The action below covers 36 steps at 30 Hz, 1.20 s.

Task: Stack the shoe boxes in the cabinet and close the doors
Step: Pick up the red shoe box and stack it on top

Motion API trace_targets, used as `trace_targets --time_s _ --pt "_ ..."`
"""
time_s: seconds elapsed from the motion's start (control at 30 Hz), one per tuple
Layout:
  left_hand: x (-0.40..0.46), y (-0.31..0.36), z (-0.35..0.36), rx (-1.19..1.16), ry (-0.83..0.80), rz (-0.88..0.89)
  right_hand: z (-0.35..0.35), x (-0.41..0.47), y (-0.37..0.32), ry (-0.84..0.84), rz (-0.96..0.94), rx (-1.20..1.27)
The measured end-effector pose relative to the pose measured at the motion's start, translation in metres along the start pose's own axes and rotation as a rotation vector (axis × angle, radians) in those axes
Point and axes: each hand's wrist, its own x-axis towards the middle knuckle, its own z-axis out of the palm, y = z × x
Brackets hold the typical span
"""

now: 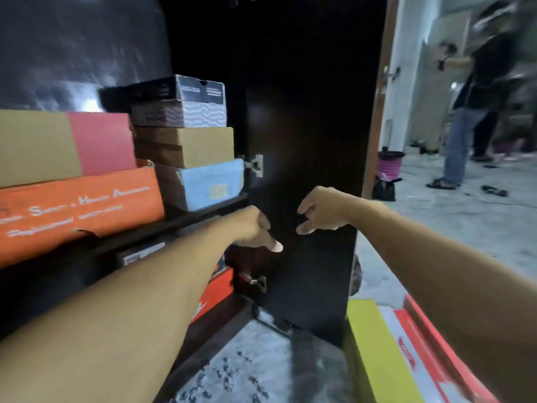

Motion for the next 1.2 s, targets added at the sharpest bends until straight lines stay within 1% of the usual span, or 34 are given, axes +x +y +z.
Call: trace_targets --time_s 0.17,0.3,0.4,0.5,0.6,0.7,0.83,1.0,1.07,1.2 --pt "0.021 0.084 0.063 0.013 -0.201 0.212 0.003 -0.060 0.099 -0.038 0.207 -0.045" --pt "0.030 0.144 0.119 0.031 -0.331 0.359 0.014 -0.108 0.173 -0.054 0.396 -0.007" --pt "0.033 0.182 0.161 0.025 -0.434 0.411 0.033 -0.142 0.221 -0.076 0.513 0.015" --pt "0.038 0.208 0.206 0.006 -0.490 0.441 0.060 -0.167 0.260 -0.121 0.608 0.053" --pt "0.050 0.223 0.253 0.032 -0.510 0.467 0.094 -0.183 0.294 -0.153 0.675 0.080" --pt "0.067 0.231 0.298 0.062 -0.542 0.456 0.129 -0.193 0.321 -0.176 0.717 0.074" --pt "0.088 0.233 0.346 0.091 -0.525 0.453 0.176 -0.196 0.347 -0.203 0.760 0.075" --pt "0.116 0.232 0.386 0.091 -0.509 0.422 0.233 -0.185 0.369 -0.137 0.868 0.129" --pt "0.125 0.232 0.398 0.077 -0.477 0.406 0.250 -0.181 0.374 -0.113 0.921 0.153" --pt "0.143 0.234 0.416 0.040 -0.420 0.403 0.265 -0.184 0.387 -0.048 0.956 0.076"
